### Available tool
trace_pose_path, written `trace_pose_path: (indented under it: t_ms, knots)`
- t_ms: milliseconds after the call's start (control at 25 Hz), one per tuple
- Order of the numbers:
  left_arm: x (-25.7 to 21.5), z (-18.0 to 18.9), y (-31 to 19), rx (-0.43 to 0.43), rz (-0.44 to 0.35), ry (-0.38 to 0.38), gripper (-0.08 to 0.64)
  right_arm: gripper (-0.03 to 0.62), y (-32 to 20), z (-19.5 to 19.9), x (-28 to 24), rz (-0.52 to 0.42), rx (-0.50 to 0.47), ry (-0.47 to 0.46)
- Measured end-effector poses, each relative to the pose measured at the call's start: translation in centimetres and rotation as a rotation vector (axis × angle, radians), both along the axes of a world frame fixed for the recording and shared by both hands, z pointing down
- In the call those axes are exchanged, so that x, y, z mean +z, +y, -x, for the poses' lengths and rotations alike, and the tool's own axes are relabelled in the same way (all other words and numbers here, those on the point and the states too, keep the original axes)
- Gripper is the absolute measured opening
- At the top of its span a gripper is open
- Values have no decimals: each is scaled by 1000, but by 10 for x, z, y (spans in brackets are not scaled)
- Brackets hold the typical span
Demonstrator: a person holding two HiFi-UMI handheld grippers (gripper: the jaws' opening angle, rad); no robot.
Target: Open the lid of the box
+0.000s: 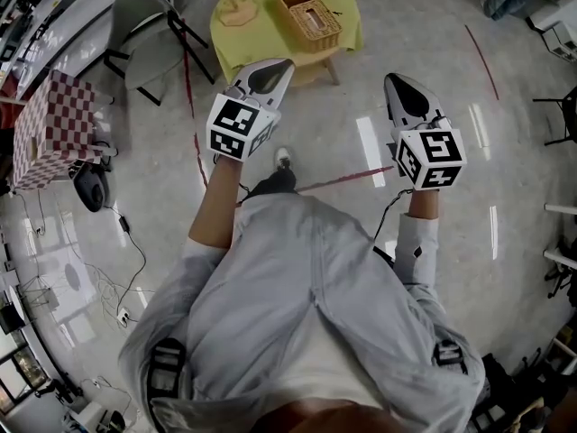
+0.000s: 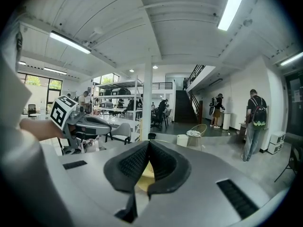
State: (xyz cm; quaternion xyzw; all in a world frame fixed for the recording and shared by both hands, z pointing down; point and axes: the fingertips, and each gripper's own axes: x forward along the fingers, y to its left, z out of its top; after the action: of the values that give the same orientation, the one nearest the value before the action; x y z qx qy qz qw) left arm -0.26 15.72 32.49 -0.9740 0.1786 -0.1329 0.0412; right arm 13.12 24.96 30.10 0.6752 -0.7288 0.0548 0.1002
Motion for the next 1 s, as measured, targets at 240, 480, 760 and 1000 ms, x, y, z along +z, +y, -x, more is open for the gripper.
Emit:
trace_pose_path:
  t_ms: [240, 480, 760, 1000]
  knots:
    - [8, -14, -39, 19, 2, 9, 29, 23, -39, -12, 9, 20, 20, -13]
    - [6, -43, -95, 43, 22, 32, 29, 23, -94, -26, -3, 30, 23, 42]
    - [7, -76, -152, 81, 42, 30, 29, 23, -153, -52, -3, 63, 50, 25]
    - [16, -94, -191, 102, 69, 17, 29, 23, -196, -67, 8, 99, 56, 8]
